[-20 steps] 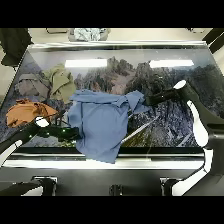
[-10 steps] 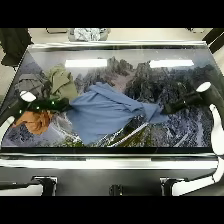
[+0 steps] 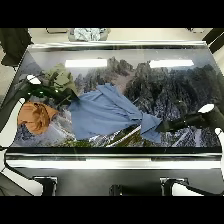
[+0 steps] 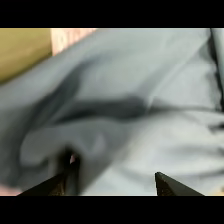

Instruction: Fold the shirts.

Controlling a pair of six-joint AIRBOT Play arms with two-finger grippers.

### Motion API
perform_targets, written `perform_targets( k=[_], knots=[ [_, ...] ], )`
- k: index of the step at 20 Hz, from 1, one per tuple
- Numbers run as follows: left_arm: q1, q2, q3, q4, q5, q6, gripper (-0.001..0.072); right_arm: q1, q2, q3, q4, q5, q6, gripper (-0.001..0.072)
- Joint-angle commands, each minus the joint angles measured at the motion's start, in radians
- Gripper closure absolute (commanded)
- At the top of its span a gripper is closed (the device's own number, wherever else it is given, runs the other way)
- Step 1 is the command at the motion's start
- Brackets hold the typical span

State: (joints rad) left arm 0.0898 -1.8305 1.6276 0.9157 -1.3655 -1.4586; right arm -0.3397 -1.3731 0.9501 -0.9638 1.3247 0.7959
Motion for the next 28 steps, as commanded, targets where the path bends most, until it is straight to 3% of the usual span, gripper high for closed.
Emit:
perform_targets(
  k=[1, 2, 6, 9, 10, 13, 19, 20, 22, 23, 24, 25, 26, 27, 28],
  knots=[
    [0.042, 0.051, 0.017, 0.089, -0.206, 0.007, 0.0060, -0.001, 0.057, 0.118, 0.020, -0.031, 0.017, 0.0077],
    [0.042, 0.099, -0.027, 0.145, -0.196, 0.011, 0.0061, 0.000, 0.057, 0.182, 0.020, -0.057, 0.045, 0.0126],
    [-0.003, 0.289, -0.374, 0.111, -0.069, 0.024, 0.0021, 0.002, -0.015, 0.283, 0.021, -0.094, 0.064, 0.0124],
    [-0.075, 0.381, -0.654, 0.030, 0.053, 0.046, 0.0021, 0.002, -0.127, 0.283, 0.034, 0.057, 0.047, 0.0017],
    [-0.096, 0.391, -0.715, 0.001, 0.096, 0.056, 0.0022, 0.002, -0.155, 0.283, 0.043, 0.118, 0.023, 0.0016],
    [-0.150, 0.392, -0.805, -0.053, 0.204, 0.068, 0.0026, 0.002, -0.201, 0.278, 0.037, 0.160, 0.003, 0.0009],
    [-0.212, 0.372, -0.812, -0.052, 0.230, 0.047, 0.0033, 0.080, -0.243, 0.254, 0.010, 0.099, -0.015, 0.0003],
    [-0.220, 0.362, -0.812, -0.052, 0.246, 0.026, 0.0060, 0.096, -0.257, 0.245, 0.005, 0.088, -0.014, 0.0003],
    [-0.227, 0.343, -0.812, -0.052, 0.262, 0.007, 0.0333, 0.127, -0.287, 0.242, 0.010, 0.108, -0.014, 0.0005],
    [-0.227, 0.337, -0.812, -0.052, 0.264, 0.007, 0.0419, 0.147, -0.297, 0.242, 0.008, 0.116, -0.015, 0.0009],
    [-0.227, 0.336, -0.812, -0.052, 0.264, 0.008, 0.0528, 0.168, -0.301, 0.242, 0.008, 0.108, -0.015, 0.0038],
    [-0.227, 0.337, -0.810, -0.052, 0.261, 0.017, 0.0639, 0.187, -0.301, 0.242, 0.008, 0.087, -0.015, 0.0119],
    [-0.227, 0.338, -0.805, -0.052, 0.253, 0.050, 0.0680, 0.206, -0.300, 0.243, 0.011, 0.063, -0.015, 0.0419],
    [-0.226, 0.341, -0.794, -0.052, 0.248, 0.063, 0.0682, 0.219, -0.300, 0.246, 0.013, 0.052, -0.014, 0.0657],
    [-0.226, 0.351, -0.776, -0.051, 0.249, 0.077, 0.0683, 0.227, -0.298, 0.257, 0.020, 0.050, -0.019, 0.0665]
  ],
)
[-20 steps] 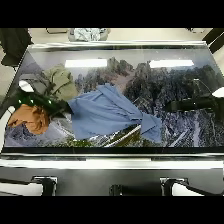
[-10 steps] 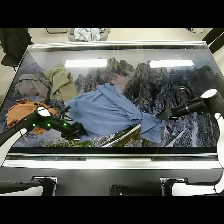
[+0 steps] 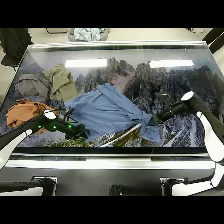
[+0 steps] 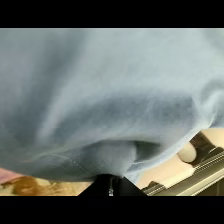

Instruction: Fold the shirts.

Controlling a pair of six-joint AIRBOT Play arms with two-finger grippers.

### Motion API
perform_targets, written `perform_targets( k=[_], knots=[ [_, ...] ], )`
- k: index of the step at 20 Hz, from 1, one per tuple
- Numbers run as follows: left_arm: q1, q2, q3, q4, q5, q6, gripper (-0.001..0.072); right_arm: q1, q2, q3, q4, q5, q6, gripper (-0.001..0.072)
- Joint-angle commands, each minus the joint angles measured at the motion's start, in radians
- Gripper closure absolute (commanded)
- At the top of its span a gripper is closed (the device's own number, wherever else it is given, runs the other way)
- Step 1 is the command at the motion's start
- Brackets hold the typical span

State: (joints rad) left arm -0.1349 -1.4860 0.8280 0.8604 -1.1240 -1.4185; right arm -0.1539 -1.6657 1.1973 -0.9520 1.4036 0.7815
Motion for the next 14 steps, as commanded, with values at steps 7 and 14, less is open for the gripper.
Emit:
perform_targets(
  k=[7, 14],
  knots=[
    [0.032, 0.276, 0.444, 0.120, 0.017, 0.039, 0.0684, -0.007, 0.299, 0.212, 0.051, -0.134, -0.061, 0.0665],
    [0.137, 0.552, 1.073, 0.120, 0.127, -0.002, 0.0683, -0.099, 0.915, 0.426, -0.099, -0.770, -0.064, 0.0665]
  ],
)
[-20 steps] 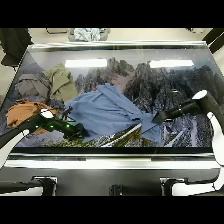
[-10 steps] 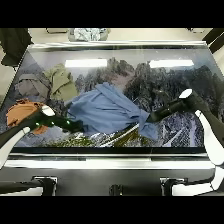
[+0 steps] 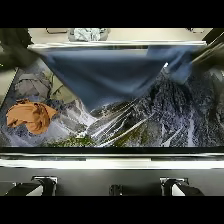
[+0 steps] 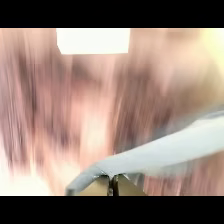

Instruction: Fold the shirts.

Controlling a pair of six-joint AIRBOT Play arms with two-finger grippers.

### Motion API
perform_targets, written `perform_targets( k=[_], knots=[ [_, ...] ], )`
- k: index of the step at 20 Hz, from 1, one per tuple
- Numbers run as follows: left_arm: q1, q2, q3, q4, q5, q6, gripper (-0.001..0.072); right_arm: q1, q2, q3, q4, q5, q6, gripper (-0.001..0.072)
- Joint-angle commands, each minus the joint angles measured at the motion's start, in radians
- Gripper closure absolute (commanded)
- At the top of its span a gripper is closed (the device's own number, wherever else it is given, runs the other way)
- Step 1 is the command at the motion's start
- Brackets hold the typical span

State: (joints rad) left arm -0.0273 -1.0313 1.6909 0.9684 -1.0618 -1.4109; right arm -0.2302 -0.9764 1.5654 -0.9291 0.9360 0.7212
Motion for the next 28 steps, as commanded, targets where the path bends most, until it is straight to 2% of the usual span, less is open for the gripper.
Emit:
perform_targets(
  k=[1, 3, 7, 10, 12, 13, 16, 18, 19, 22, 26, 28],
  knots=[
    [0.023, 0.129, 0.236, -0.001, 0.082, -0.010, 0.0683, -0.023, 0.290, 0.058, -0.177, -0.327, 0.003, 0.0665],
    [-0.019, 0.169, 0.238, -0.014, 0.077, -0.010, 0.0683, -0.023, 0.372, 0.058, -0.211, -0.285, 0.037, 0.0665],
    [-0.037, 0.163, 0.235, 0.043, 0.003, -0.011, 0.0683, -0.023, 0.423, 0.058, -0.283, -0.079, 0.090, 0.0664],
    [-0.037, 0.137, 0.149, 0.173, -0.076, -0.058, 0.0683, -0.023, 0.376, 0.058, -0.435, 0.266, 0.211, 0.0664],
    [-0.037, 0.108, 0.020, 0.192, -0.125, -0.060, 0.0683, -0.023, 0.306, 0.057, -0.460, 0.572, 0.226, 0.0665],
    [-0.037, 0.095, -0.061, 0.192, -0.125, -0.060, 0.0683, -0.023, 0.271, 0.053, -0.458, 0.678, 0.246, 0.0666],
    [-0.037, 0.042, -0.309, 0.192, -0.103, -0.055, 0.0683, -0.023, 0.197, 0.024, -0.452, 0.787, 0.248, 0.0666],
    [-0.037, -0.014, -0.433, 0.193, -0.018, -0.055, 0.0682, -0.020, 0.130, -0.045, -0.447, 0.780, 0.253, 0.0666],
    [-0.036, -0.056, -0.471, 0.193, 0.039, -0.055, 0.0682, -0.021, 0.079, -0.089, -0.428, 0.733, 0.253, 0.0666],
    [-0.032, -0.235, -0.466, 0.192, 0.121, -0.055, 0.0682, -0.021, -0.141, -0.182, -0.290, 0.446, 0.252, 0.0666],
    [-0.003, -0.478, -0.345, 0.176, 0.129, -0.056, 0.0682, 0.022, -0.513, -0.181, 0.043, 0.018, 0.161, 0.0665],
    [0.012, -0.556, -0.288, 0.165, 0.125, -0.056, 0.0682, 0.040, -0.644, -0.181, 0.143, -0.076, 0.161, 0.0664]
  ],
)
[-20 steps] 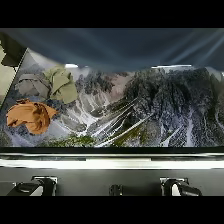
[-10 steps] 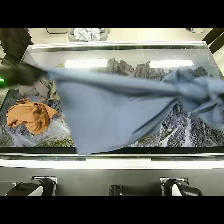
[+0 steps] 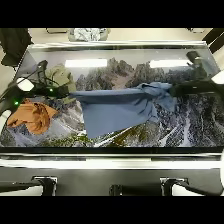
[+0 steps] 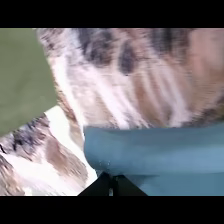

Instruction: Fold the shirts.

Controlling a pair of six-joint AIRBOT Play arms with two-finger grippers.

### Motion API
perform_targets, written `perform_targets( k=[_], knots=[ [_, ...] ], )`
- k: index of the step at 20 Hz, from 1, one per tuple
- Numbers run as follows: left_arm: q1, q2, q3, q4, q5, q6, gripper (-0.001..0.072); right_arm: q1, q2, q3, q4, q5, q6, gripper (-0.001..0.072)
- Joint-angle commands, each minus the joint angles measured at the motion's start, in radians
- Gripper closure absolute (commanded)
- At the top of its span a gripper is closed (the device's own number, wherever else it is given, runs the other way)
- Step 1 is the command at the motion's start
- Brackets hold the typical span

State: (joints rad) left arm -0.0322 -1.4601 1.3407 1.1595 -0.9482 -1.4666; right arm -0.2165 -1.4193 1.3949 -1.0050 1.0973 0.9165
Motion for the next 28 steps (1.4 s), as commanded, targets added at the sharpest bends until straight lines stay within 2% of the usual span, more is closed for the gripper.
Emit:
perform_targets(
  k=[1, 3, 4, 5, 6, 7, 8, 10, 12, 14, 17, 21, 22, 23, 24, 25, 26, 27, 28],
  knots=[
    [0.021, -0.151, 0.074, -0.038, 0.010, 0.000, 0.0681, 0.034, -0.251, -0.010, 0.274, -0.240, -0.035, 0.0664],
    [0.025, -0.170, 0.076, -0.072, -0.013, 0.000, 0.0679, 0.049, -0.301, -0.010, 0.342, -0.210, -0.036, 0.0647],
    [0.026, -0.170, 0.077, -0.071, -0.038, 0.001, 0.0676, 0.052, -0.301, -0.009, 0.348, -0.200, -0.048, 0.0539],
    [0.029, -0.169, 0.081, -0.070, -0.076, 0.001, 0.0592, 0.049, -0.293, 0.003, 0.345, -0.169, -0.072, 0.0327],
    [0.039, -0.169, 0.093, -0.071, -0.137, 0.000, 0.0357, 0.031, -0.277, 0.027, 0.339, -0.111, -0.121, 0.0093],
    [0.055, -0.168, 0.108, -0.071, -0.220, 0.000, 0.0093, 0.005, -0.256, 0.051, 0.320, -0.055, -0.151, 0.0033],
    [0.074, -0.167, 0.113, -0.071, -0.304, 0.001, 0.0027, -0.027, -0.229, 0.073, 0.265, -0.003, -0.150, 0.0033],
    [0.097, -0.164, 0.085, -0.071, -0.454, 0.014, 0.0027, -0.092, -0.177, 0.085, 0.100, 0.074, -0.105, 0.0034],
    [0.087, -0.132, -0.045, -0.084, -0.480, 0.031, 0.0027, -0.135, -0.168, 0.084, -0.074, 0.226, -0.051, 0.0036],
    [0.056, -0.085, -0.234, -0.187, -0.413, 0.073, 0.0027, -0.140, -0.171, 0.050, -0.172, 0.315, -0.044, 0.0039],
    [-0.014, -0.057, -0.452, -0.399, -0.292, 0.150, 0.0030, -0.140, -0.171, -0.013, -0.158, 0.323, -0.044, 0.0039],
    [-0.113, -0.058, -0.528, -0.479, -0.158, 0.158, 0.0045, -0.139, -0.173, -0.043, -0.155, 0.286, -0.037, 0.0038],
    [-0.132, -0.058, -0.527, -0.489, -0.119, 0.140, 0.0112, -0.139, -0.174, -0.050, -0.151, 0.280, -0.037, 0.0038],
    [-0.143, -0.058, -0.527, -0.491, -0.083, 0.117, 0.0146, -0.139, -0.175, -0.064, -0.146, 0.270, -0.037, 0.0035],
    [-0.150, -0.058, -0.527, -0.491, -0.055, 0.104, 0.0240, -0.139, -0.177, -0.084, -0.132, 0.255, -0.037, 0.0033],
    [-0.150, -0.058, -0.527, -0.491, -0.042, 0.105, 0.0389, -0.139, -0.178, -0.110, -0.105, 0.232, -0.037, 0.0033],
    [-0.149, -0.058, -0.527, -0.491, -0.036, 0.106, 0.0592, -0.139, -0.179, -0.137, -0.071, 0.208, -0.040, 0.0032],
    [-0.148, -0.057, -0.527, -0.490, -0.034, 0.111, 0.0679, -0.139, -0.181, -0.163, -0.032, 0.177, -0.047, 0.0032],
    [-0.148, -0.057, -0.527, -0.491, -0.035, 0.125, 0.0679, -0.139, -0.183, -0.187, 0.001, 0.145, -0.049, 0.0033]
  ],
)
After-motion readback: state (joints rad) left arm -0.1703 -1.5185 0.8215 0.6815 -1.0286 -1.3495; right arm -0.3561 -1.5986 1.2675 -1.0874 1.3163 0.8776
